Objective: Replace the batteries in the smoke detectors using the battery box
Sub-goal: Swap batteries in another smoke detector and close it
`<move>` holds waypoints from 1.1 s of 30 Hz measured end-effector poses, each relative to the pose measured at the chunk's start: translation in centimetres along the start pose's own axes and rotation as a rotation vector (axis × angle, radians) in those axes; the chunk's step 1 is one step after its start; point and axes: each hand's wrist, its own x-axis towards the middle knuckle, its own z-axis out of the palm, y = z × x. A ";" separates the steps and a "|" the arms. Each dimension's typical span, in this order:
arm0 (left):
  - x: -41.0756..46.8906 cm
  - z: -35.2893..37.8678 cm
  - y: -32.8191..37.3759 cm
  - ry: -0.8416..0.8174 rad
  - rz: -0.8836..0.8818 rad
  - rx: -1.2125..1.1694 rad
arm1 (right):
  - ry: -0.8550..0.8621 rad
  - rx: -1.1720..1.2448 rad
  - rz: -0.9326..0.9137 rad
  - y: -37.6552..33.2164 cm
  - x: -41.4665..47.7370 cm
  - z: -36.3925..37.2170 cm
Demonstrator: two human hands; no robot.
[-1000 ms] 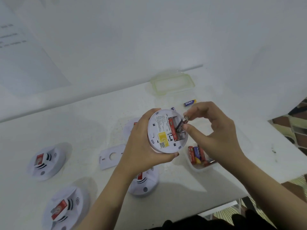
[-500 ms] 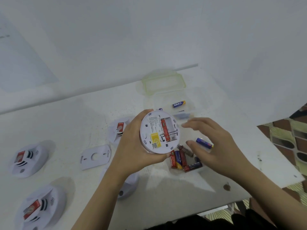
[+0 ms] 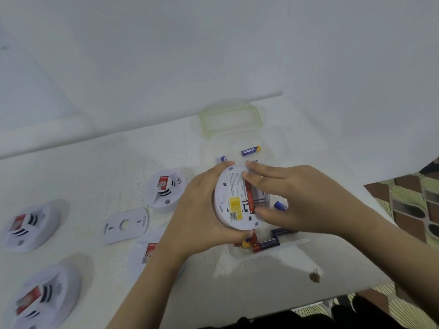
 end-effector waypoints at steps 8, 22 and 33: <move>0.9 -0.3 0.8 0.030 0.034 -0.051 | 0.040 -0.008 -0.077 0.5 0.8 0.7; 0.9 -0.8 0.1 0.105 0.065 -0.115 | 0.073 0.426 0.078 1.4 -0.3 2.8; 1.5 -2.0 -2.6 0.295 0.040 -0.046 | 0.030 0.476 0.218 2.7 -1.7 1.6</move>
